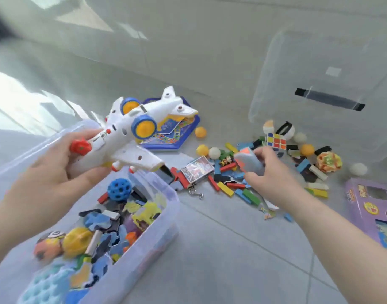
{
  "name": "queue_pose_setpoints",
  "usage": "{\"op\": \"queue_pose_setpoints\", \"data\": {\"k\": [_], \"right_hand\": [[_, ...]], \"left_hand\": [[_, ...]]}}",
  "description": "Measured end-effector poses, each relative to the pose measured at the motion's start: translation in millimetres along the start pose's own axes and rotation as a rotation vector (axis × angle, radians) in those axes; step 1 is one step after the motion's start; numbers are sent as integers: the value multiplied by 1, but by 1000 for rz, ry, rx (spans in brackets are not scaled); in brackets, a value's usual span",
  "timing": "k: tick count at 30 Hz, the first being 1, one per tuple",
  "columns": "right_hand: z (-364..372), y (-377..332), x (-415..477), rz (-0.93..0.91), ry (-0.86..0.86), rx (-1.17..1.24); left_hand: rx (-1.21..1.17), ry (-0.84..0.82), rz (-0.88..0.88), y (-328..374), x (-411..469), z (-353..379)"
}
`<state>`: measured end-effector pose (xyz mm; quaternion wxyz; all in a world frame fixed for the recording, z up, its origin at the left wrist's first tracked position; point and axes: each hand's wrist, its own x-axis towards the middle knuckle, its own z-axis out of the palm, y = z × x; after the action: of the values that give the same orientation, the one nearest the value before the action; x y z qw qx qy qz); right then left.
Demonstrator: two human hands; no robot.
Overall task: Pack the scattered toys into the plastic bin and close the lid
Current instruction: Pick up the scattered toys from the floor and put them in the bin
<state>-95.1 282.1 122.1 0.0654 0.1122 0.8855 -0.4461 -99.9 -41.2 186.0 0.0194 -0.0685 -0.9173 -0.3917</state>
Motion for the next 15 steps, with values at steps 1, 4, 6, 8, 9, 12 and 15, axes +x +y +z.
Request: {"op": "queue_pose_setpoints", "data": {"k": [1,4,6,8,9,12,15], "right_hand": [[8,0,4,30,-5,-18],[36,18,16,211,-26,-96],[38,38,16,331,13,-197],[36,55,17,371,-12,-303],[37,59,17,388,-48,-367],[40,71,24,448,-148,-449],[50,84,25,488,-131,-432]], "left_hand": [[31,15,-69,-28,-14,-17],[61,41,-203,-98,-58,-58],[65,43,-304,-102,-73,-57],[97,33,-354,-94,-79,-46],[103,36,-344,-98,-80,-41],[118,-65,-387,-111,-86,-18],[154,-137,-419,-120,-87,4]]}}
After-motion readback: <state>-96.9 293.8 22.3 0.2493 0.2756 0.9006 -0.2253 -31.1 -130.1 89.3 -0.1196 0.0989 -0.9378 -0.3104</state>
